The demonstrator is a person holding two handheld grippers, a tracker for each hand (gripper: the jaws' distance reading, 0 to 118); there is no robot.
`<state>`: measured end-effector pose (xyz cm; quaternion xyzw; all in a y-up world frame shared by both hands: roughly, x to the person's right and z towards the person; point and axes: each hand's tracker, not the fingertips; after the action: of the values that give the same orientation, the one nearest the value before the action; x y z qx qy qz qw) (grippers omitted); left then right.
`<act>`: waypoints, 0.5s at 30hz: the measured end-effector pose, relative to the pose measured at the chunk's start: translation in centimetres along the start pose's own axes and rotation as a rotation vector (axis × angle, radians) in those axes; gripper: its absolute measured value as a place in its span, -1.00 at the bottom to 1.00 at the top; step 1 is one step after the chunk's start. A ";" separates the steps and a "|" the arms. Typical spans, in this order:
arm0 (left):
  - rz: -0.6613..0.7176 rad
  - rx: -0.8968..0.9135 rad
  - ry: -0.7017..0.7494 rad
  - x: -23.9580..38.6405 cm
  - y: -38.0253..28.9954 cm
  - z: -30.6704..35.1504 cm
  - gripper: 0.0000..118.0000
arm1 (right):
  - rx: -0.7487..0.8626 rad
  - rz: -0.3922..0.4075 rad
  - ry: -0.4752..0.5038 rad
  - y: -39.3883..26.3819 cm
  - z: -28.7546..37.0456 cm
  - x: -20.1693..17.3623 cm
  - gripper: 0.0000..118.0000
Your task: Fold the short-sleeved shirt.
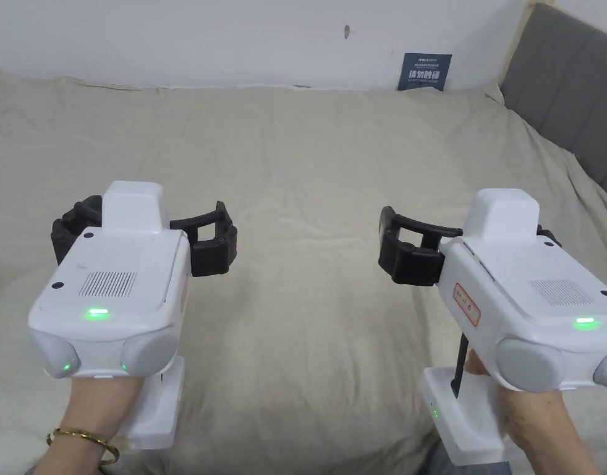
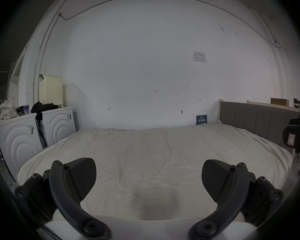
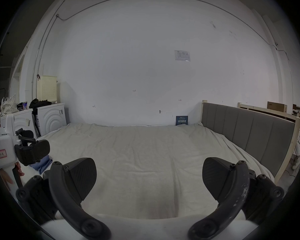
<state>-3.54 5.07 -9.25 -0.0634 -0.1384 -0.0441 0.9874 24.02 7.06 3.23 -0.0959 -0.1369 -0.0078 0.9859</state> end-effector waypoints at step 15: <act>0.005 -0.001 -0.002 0.1 0.0 0.0 1.00 | 0.009 0.003 -0.002 0.4 0.4 -0.2 1.00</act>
<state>-3.43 5.08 -9.23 -0.0641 -0.1392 -0.0417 0.9873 23.70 7.51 3.50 -0.0918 -0.1376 -0.0057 0.9862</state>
